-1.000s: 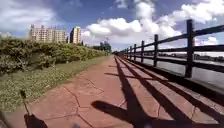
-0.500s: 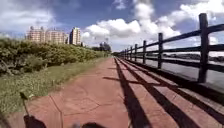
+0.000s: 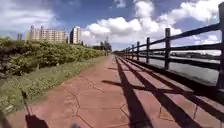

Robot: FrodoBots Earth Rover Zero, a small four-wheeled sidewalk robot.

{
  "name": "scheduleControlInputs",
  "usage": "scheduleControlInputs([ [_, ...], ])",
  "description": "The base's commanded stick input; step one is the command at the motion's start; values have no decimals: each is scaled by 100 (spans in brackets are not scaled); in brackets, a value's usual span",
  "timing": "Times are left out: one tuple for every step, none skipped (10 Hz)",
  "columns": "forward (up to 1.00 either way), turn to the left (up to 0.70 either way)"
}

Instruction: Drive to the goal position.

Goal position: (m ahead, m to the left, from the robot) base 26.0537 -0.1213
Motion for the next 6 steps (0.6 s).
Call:
scheduleControlInputs([
  [85,0],
  [85,0],
  [85,0],
  [85,0],
  [85,0],
  [85,0],
])
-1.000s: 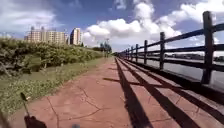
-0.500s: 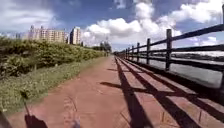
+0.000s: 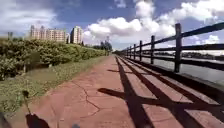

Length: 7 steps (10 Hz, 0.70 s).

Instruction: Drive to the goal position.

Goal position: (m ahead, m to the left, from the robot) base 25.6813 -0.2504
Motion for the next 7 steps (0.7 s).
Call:
scheduleControlInputs([
  [85,0],
  [85,0],
  [85,0],
  [85,0],
  [85,0],
  [85,0],
  [85,0],
])
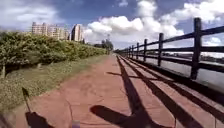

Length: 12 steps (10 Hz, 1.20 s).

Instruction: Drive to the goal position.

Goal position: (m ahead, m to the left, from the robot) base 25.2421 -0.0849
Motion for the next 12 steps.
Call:
scheduleControlInputs([
  [85,0],
  [85,0],
  [85,0],
  [85,0],
  [85,0],
  [85,0],
  [85,0],
  [85,0],
  [85,0],
  [85,0],
  [85,0],
  [85,0],
])
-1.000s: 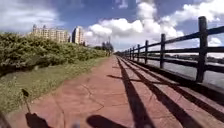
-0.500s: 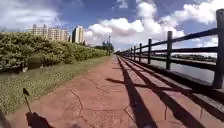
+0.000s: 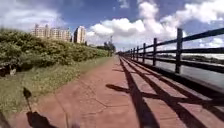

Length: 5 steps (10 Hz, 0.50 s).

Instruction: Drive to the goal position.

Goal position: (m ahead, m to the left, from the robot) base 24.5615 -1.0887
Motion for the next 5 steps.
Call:
scheduleControlInputs([
  [85,0],
  [85,-9],
  [85,-28],
  [85,-34],
  [85,-14],
])
